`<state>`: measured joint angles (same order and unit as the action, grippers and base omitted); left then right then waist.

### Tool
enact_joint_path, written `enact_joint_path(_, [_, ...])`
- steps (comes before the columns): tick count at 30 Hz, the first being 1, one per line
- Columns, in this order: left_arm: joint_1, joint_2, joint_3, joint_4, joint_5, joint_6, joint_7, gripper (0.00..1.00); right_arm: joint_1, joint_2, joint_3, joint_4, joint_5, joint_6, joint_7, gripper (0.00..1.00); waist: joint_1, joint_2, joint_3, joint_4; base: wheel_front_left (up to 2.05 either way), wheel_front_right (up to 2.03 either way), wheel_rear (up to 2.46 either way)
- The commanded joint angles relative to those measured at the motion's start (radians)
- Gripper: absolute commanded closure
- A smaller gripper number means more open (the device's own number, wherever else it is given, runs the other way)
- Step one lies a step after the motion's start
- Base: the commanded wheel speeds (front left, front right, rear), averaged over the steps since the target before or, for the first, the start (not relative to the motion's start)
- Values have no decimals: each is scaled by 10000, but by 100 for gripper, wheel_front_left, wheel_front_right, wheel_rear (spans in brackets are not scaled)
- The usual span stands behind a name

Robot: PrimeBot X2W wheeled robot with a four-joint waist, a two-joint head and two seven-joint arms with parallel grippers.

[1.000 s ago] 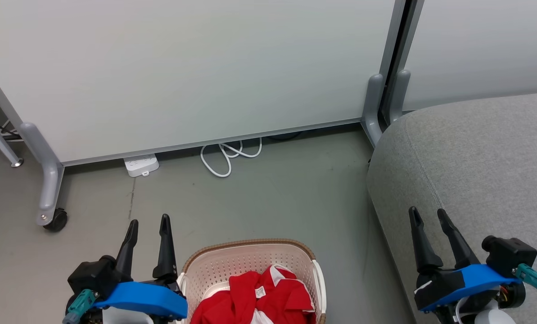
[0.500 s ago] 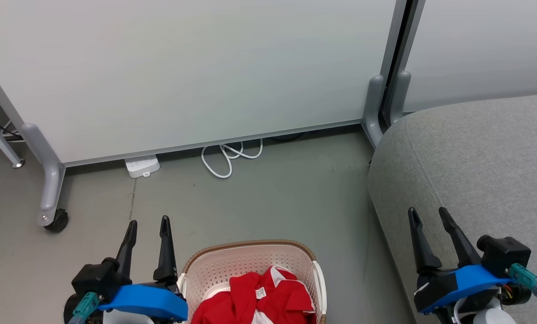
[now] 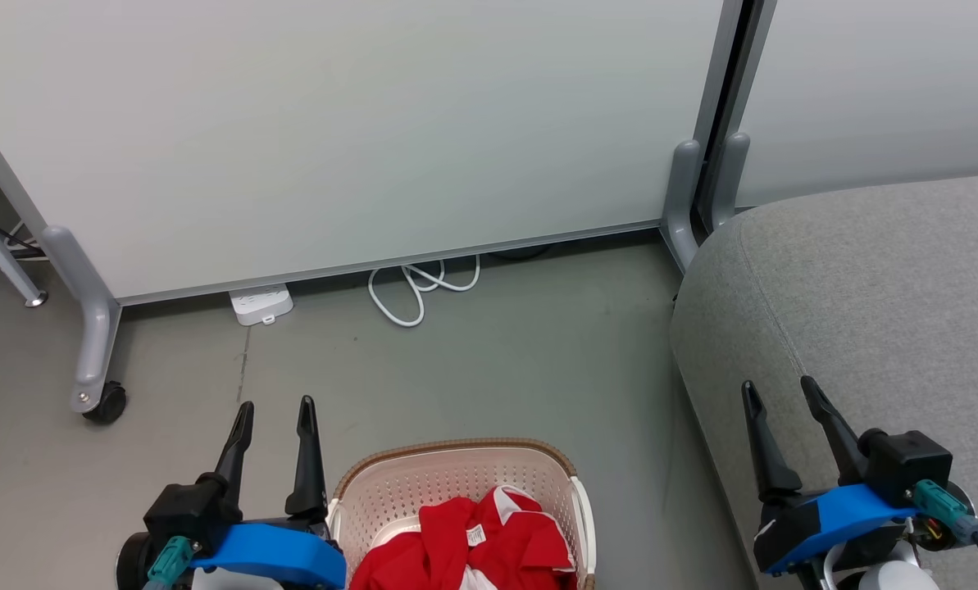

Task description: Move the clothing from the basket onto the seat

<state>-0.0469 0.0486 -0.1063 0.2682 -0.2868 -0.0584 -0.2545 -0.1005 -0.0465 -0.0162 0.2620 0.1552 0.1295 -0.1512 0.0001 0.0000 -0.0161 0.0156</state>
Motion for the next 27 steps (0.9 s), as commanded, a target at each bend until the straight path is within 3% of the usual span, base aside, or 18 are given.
enact_joint_path(1, [-17, 30, -14, 13, 191, 45, -93, 0, -142, -66, 13, -2, -243, 21, -102, 0, -1, 0, -6, -5, 0, 0, 0])
enact_joint_path(19, [70, 28, -32, 2, 175, 46, -120, 0, -183, -65, 41, -46, -270, 20, -87, 0, -1, 0, 91, -65, 0, 0, 0])
enact_joint_path(27, [-190, 33, 8, 182, 306, 16, -112, 0, -624, -60, 403, -364, -215, 14, -74, 0, -1, 0, 1014, -503, 0, 0, 0])
